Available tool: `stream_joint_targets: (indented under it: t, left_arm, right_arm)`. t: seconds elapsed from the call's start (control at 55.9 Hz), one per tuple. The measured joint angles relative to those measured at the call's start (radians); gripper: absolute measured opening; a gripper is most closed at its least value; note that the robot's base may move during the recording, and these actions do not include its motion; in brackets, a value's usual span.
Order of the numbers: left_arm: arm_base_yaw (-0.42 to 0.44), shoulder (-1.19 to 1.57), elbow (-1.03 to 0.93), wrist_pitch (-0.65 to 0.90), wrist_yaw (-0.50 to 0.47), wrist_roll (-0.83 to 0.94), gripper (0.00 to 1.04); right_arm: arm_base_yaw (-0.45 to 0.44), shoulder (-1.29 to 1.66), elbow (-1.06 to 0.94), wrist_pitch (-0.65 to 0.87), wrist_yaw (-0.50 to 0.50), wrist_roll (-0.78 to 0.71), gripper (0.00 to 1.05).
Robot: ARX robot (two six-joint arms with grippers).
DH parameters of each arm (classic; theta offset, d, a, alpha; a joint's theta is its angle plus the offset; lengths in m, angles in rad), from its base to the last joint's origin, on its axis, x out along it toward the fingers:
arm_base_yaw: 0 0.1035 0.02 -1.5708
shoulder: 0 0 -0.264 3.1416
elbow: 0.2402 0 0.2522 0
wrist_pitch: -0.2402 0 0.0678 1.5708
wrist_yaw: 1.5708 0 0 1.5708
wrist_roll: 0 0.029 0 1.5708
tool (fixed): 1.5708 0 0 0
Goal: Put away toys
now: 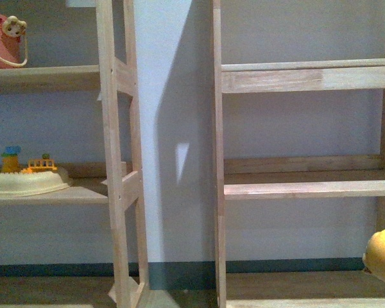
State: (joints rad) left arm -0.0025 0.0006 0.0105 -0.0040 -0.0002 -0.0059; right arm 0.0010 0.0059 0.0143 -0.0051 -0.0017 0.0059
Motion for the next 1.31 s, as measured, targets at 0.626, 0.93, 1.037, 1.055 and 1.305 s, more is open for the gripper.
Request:
stream_joint_targets:
  t: [0.626,0.93,1.037,1.055,1.305]
  left_arm:
    - [0.0,0.0,0.0,0.0,0.0,0.0,0.98]
    - [0.0,0.0,0.0,0.0,0.0,0.0,0.98]
    - [0.0,0.001,0.0,0.0,0.0,0.001,0.98]
    - [0.0,0.001,0.0,0.0,0.0,0.001,0.98]
    - [0.0,0.001,0.0,0.0,0.0,0.001,0.98]
  right_arm:
    - [0.0,0.0,0.0,0.0,-0.001,0.0,0.07]
    - [0.0,0.0,0.0,0.0,0.0,0.0,0.07]
    - [0.0,0.0,0.0,0.0,-0.001,0.0,0.07]
    - [0.0,0.0,0.0,0.0,-0.001,0.0,0.07]
    - [0.043,0.05,0.016,0.066,0.143,0.087,0.07]
